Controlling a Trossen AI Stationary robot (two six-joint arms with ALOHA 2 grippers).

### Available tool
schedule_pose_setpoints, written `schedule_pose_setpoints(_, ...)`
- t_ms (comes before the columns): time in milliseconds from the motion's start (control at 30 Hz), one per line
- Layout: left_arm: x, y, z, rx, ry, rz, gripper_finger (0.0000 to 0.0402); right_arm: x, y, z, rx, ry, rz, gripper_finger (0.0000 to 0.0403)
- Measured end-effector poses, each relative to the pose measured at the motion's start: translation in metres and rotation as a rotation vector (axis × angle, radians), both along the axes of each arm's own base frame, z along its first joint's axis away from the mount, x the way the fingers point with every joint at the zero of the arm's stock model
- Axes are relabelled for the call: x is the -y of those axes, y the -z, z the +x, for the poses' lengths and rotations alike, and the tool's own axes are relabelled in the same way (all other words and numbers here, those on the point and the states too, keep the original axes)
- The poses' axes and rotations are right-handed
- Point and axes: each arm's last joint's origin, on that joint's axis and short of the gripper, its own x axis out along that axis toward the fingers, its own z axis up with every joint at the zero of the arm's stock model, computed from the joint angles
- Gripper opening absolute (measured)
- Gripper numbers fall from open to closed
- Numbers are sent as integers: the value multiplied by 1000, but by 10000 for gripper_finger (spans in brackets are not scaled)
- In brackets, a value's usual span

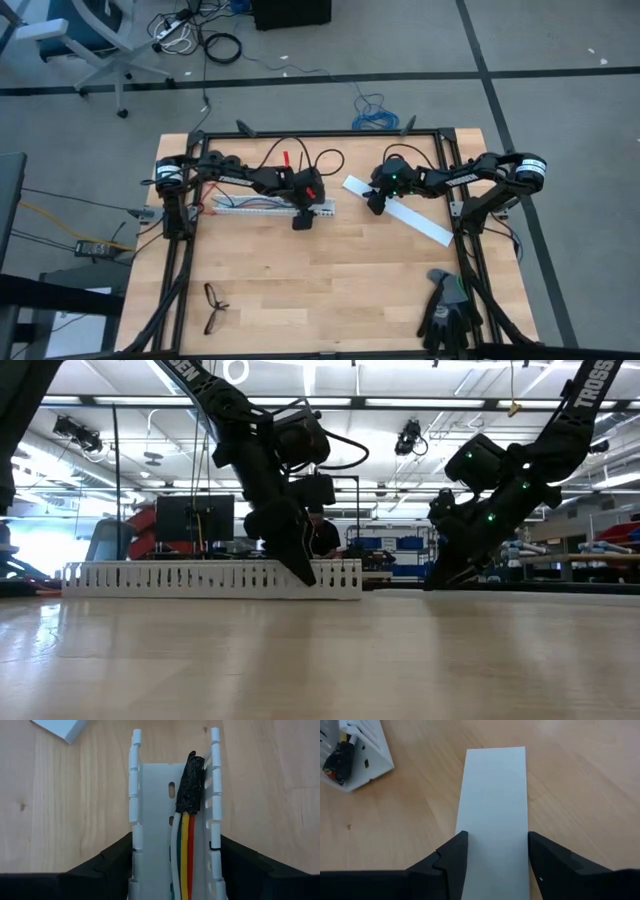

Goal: Ziptie cables
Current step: Close the white cable duct

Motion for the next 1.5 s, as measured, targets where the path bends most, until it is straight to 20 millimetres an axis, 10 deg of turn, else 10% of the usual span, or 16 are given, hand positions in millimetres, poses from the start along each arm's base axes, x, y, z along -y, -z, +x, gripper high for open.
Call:
schedule_pose_setpoints(700, 3, -7, 10, 118, -71, 15, 322, 0, 0, 0, -3, 4, -1, 188)
schedule_pose_setpoints(1500, 1, 11, 21, 168, -49, -4, 256, 0, 0, 0, -6, 5, -2, 188)
